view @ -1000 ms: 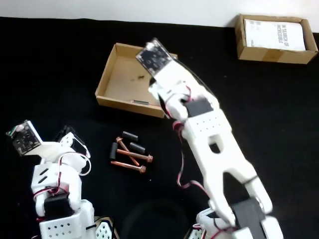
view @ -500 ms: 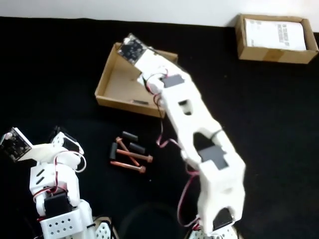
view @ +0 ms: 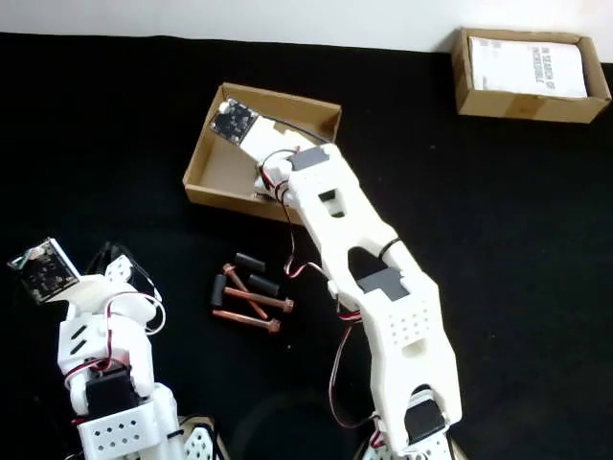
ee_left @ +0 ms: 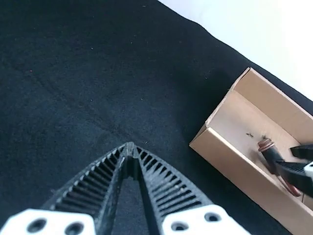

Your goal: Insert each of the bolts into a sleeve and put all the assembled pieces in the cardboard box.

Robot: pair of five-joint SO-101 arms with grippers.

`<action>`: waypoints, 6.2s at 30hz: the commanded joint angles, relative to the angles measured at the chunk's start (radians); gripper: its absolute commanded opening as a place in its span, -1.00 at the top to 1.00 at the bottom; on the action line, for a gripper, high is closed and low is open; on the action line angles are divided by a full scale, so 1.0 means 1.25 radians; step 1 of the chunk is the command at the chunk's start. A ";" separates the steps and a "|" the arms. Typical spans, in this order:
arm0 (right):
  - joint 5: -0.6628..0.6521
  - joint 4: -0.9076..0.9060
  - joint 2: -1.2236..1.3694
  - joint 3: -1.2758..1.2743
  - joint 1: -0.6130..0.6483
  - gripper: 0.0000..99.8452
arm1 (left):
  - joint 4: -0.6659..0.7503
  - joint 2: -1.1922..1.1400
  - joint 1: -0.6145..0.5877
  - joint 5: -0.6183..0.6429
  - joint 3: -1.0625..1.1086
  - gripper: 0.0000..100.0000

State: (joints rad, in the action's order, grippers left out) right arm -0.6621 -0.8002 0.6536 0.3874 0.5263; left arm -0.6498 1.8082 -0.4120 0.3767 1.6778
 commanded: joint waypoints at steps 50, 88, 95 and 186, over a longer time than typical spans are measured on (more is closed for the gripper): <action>0.349 -0.608 0.057 0.197 0.184 0.70 | 0.002 0.003 -0.040 -0.058 0.014 0.97; 0.492 -0.771 -0.327 0.441 0.078 0.99 | 0.005 -0.074 0.073 -0.058 0.018 0.97; 0.496 -0.771 -0.694 0.096 0.078 0.99 | -0.022 -0.138 0.126 -0.050 -0.004 0.98; 0.597 -0.386 -1.423 -1.017 -0.149 0.99 | -0.388 -1.443 0.343 0.277 -0.883 0.66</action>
State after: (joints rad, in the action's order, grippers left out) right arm 0.0790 -1.3004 -1.1124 -0.8999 0.3468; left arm -1.1347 0.0023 0.0345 0.7250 0.5685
